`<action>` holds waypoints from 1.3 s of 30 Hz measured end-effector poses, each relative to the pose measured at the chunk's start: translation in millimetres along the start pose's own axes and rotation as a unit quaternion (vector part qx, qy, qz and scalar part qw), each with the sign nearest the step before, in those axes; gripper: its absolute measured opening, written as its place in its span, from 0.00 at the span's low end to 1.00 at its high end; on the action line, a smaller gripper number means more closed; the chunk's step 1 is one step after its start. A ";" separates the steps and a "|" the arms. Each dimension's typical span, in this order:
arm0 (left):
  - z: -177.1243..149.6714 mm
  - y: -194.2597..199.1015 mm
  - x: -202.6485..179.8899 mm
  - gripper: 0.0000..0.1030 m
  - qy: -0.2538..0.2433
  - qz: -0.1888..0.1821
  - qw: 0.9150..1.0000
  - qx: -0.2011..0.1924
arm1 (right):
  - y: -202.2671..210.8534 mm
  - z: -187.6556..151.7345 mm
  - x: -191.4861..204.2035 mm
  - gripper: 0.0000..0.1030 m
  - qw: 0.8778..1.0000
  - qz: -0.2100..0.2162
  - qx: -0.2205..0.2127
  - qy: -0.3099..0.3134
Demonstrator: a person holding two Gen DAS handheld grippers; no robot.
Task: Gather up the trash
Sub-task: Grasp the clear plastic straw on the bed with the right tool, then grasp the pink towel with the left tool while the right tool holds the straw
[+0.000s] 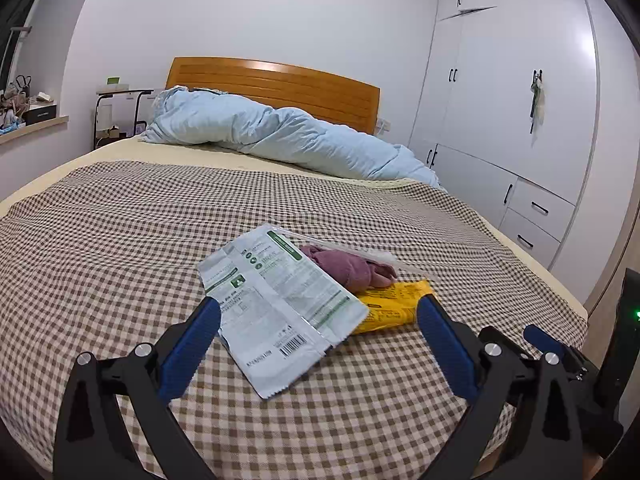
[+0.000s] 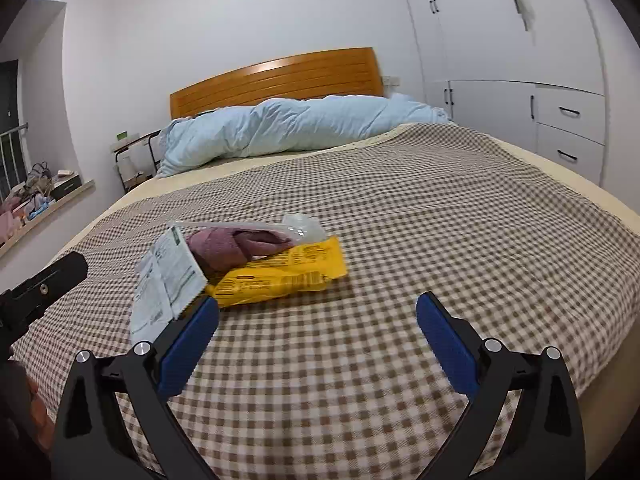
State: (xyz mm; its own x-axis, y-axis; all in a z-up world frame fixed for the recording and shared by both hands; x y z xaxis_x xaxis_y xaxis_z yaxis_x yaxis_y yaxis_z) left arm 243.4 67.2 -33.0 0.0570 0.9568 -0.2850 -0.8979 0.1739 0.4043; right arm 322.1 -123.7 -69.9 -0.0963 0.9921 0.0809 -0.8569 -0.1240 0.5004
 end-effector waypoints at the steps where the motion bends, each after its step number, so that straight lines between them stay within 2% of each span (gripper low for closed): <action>1: 2.5 -1.0 2.6 0.93 0.000 -0.001 1.000 0.002 | -0.9 2.1 2.8 0.92 1.000 0.003 0.000 0.002; 8: 32.1 -12.5 22.6 0.93 0.002 -0.009 1.000 0.002 | -17.1 32.4 26.5 0.92 0.998 -0.006 -0.029 0.052; 12: 44.0 -28.6 30.1 0.93 -0.010 -0.010 1.000 0.011 | -38.6 51.8 47.2 0.92 0.996 -0.004 -0.031 0.084; 15: 48.0 -39.5 35.2 0.93 -0.020 -0.009 1.000 0.015 | -62.1 60.2 75.3 0.92 0.990 0.003 -0.016 0.141; 18: 48.2 -47.6 43.0 0.93 -0.009 -0.001 1.000 0.018 | -89.0 62.3 94.9 0.91 0.984 0.006 0.004 0.179; 19: 46.8 -51.2 45.1 0.93 -0.002 -0.006 1.000 0.021 | -98.5 62.1 98.0 0.79 0.983 0.009 0.014 0.185; 21: 44.3 -56.0 46.8 0.93 0.002 -0.011 0.999 0.030 | -118.8 58.8 101.5 0.62 0.980 0.021 0.046 0.191; 23: 42.0 -58.1 46.6 0.93 0.002 -0.012 0.999 0.035 | -135.4 52.7 101.4 0.61 0.978 0.031 0.076 0.194; 24: 41.6 -57.9 46.3 0.93 0.002 -0.014 0.999 0.035 | -141.9 48.5 100.4 0.49 0.976 0.053 0.099 0.185; 25: 41.7 -57.4 46.0 0.93 0.003 -0.018 0.999 0.036 | -144.3 46.1 99.1 0.28 0.975 0.075 0.114 0.173; 27: 43.3 -55.4 46.0 0.93 0.006 -0.020 0.999 0.034 | -141.3 43.9 90.5 0.05 0.977 0.100 0.134 0.133; 29: 44.4 -53.8 48.1 0.93 0.015 -0.023 0.999 0.034 | -132.9 41.0 80.6 0.05 0.980 0.098 0.133 0.108; 35: 47.1 -49.3 51.1 0.93 0.032 -0.039 0.998 0.031 | -76.4 30.8 40.1 0.05 0.992 0.087 0.087 0.029; 39: 46.2 -47.8 45.2 0.93 0.024 -0.044 0.998 0.034 | -26.0 22.2 -2.0 0.05 0.998 0.049 0.044 -0.025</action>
State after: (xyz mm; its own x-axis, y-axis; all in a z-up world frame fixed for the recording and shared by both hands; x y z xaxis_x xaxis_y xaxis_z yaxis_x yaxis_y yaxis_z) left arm 309.0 112.9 -25.1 0.1113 0.9253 -0.3625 -0.8586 0.2732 0.4338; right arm 355.8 -122.9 -63.9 -0.1496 0.9730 0.1758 -0.7967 -0.2239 0.5614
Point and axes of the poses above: each gripper's, at about its wrist camera, not at the fingertips, and y roughly against the way its jaws point, x to its left, z to its top, the point moved 6 cm from there along -y, roughly the way its jaws point, and after that the axes turned 11 degrees about -z, right-handed, at the moved point
